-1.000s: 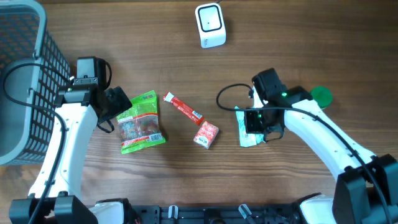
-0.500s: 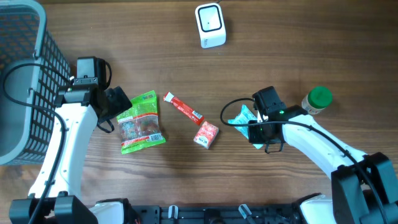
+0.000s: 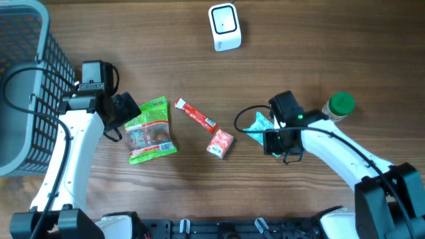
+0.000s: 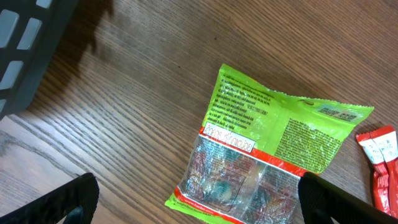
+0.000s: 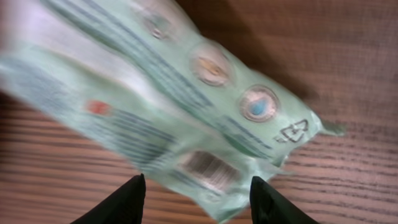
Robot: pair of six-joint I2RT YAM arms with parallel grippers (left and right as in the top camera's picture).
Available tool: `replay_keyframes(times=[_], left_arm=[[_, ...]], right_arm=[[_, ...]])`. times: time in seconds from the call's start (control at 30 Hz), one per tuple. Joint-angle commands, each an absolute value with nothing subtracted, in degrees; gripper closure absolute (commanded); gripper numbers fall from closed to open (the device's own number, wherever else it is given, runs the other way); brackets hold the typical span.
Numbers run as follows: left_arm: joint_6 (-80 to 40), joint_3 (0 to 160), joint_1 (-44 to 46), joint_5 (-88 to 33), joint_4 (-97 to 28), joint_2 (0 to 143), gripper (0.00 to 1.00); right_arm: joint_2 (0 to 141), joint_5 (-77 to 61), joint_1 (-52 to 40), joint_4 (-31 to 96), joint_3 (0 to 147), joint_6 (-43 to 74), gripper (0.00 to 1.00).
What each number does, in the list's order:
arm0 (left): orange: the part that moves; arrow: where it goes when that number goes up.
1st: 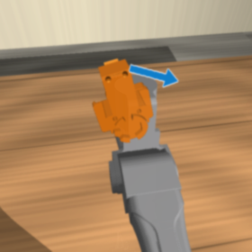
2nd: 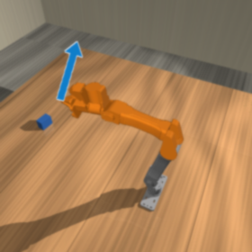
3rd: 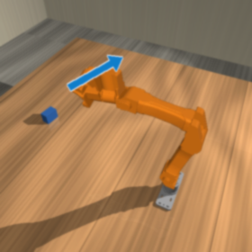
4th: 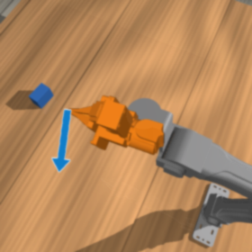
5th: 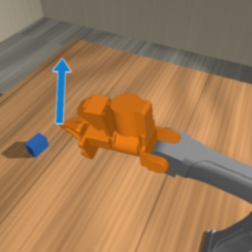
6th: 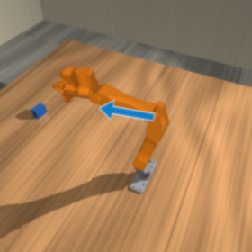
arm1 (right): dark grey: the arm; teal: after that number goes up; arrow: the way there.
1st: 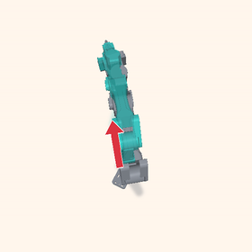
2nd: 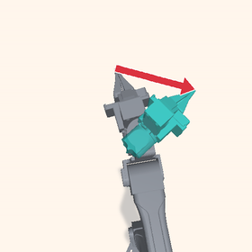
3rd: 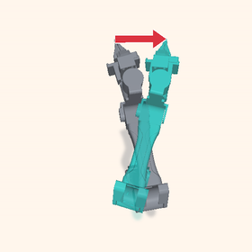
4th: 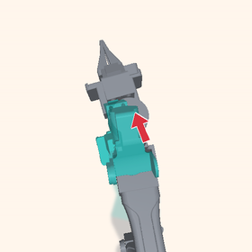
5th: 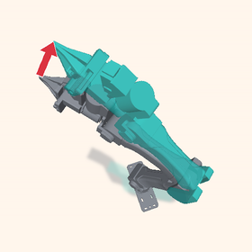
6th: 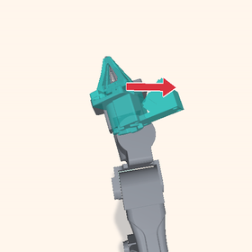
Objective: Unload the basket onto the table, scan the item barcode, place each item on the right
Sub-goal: 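Adjust the mint-green packet on the table and release it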
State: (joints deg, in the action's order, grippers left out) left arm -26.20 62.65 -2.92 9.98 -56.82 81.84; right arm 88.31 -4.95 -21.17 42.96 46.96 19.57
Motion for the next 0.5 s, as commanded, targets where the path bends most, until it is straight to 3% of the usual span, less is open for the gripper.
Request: replay_keyframes(times=[0.0,0.1,0.13,0.2,0.47], left_arm=[[-25.71,63.44,-3.18,9.87,-56.82,81.65,0.0],[-25.71,63.44,-3.18,9.87,-56.82,81.65,0.0],[-25.71,63.46,-3.18,9.87,-56.82,81.65,0.0],[-25.71,63.44,-3.18,9.87,-56.82,81.65,0.0],[-25.71,63.46,-3.18,9.87,-56.82,81.65,0.0]], right_arm=[[88.62,-7.27,-21.02,49.67,55.37,18.0,0.43],[88.68,-7.29,-21.04,53.12,55.37,18.17,0.43],[88.77,-7.03,-21.04,53.19,54.72,18.22,0.5],[88.84,-3.29,-21.02,53.47,53.04,20.64,0.96],[88.92,1.91,-21.04,47.31,43.81,35.11,0.96]])
